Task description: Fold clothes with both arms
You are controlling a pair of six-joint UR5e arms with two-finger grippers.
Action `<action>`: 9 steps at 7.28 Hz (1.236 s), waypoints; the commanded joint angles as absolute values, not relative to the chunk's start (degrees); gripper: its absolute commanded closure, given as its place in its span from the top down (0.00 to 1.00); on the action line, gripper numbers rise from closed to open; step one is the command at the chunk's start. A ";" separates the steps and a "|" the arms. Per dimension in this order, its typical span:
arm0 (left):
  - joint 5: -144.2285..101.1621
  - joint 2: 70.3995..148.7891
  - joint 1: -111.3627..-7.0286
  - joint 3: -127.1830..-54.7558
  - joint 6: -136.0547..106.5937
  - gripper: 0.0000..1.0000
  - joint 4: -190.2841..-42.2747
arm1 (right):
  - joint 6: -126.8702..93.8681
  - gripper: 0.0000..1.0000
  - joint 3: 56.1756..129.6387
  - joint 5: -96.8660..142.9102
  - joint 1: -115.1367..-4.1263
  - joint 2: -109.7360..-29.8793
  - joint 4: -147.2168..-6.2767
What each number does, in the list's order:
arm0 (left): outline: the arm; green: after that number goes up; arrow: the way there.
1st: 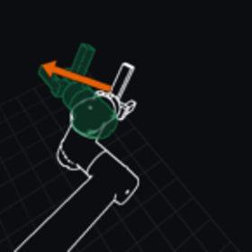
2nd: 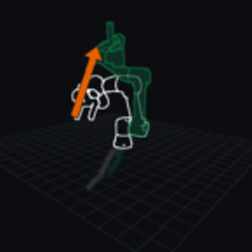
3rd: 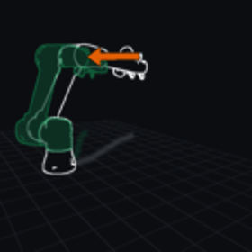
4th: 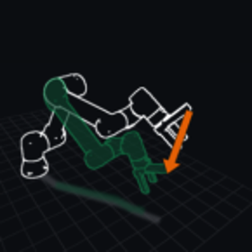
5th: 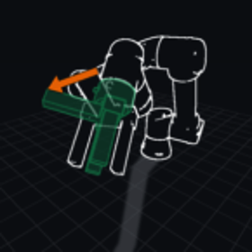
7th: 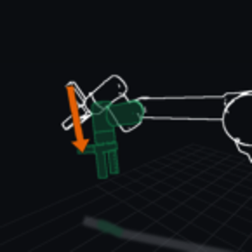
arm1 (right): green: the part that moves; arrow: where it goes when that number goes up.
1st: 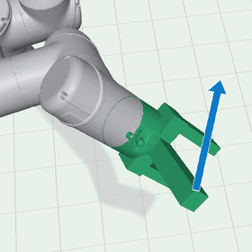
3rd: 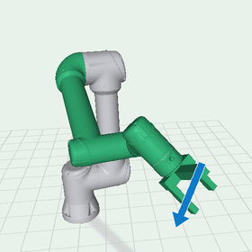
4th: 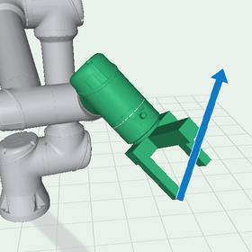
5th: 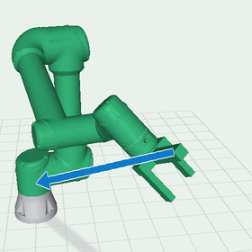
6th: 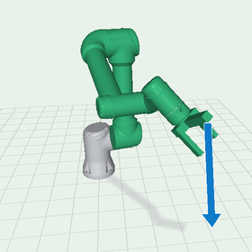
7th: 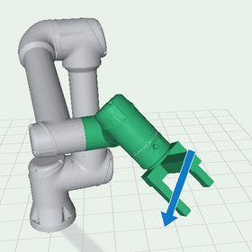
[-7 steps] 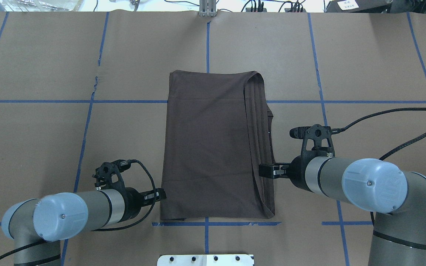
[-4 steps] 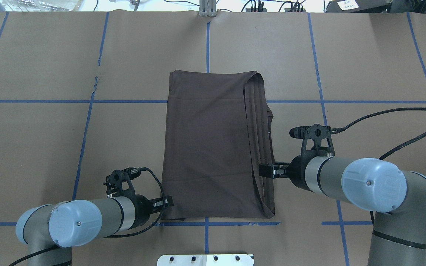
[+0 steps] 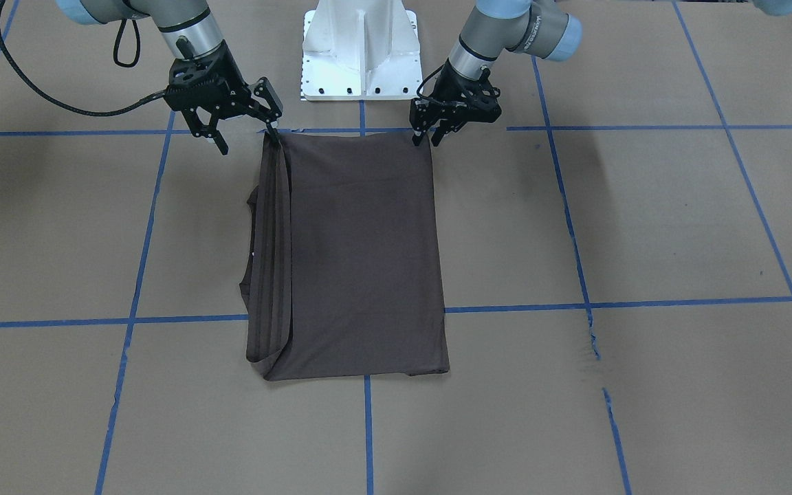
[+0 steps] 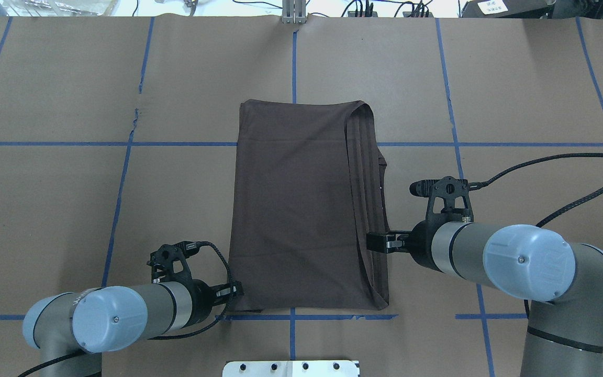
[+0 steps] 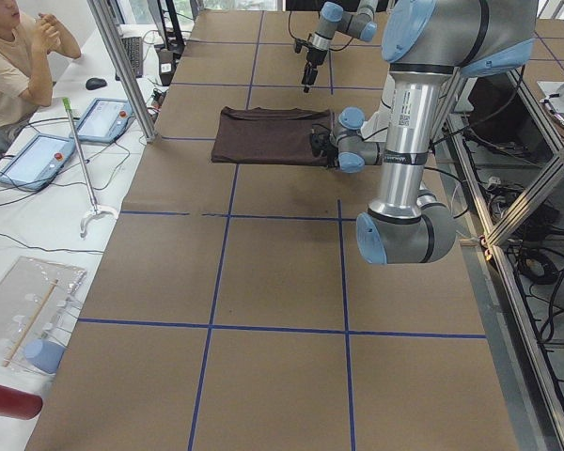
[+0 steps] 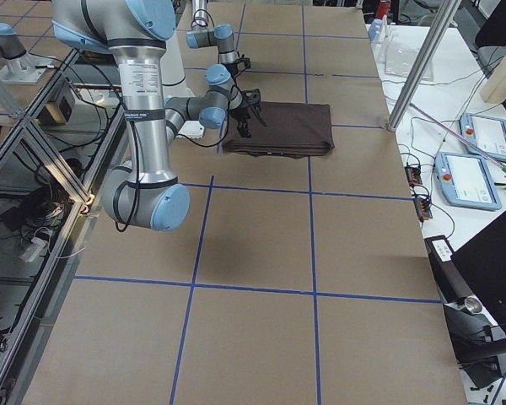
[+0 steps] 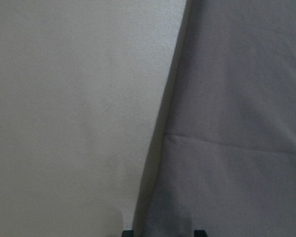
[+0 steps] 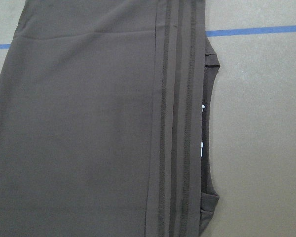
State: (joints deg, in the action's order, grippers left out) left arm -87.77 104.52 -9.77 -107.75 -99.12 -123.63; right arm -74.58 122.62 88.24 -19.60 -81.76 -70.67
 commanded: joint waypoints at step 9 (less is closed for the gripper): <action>-87.72 105.73 -7.47 -108.19 -99.14 0.00 -122.70 | -75.15 1.00 122.52 88.15 -19.51 -81.65 -70.66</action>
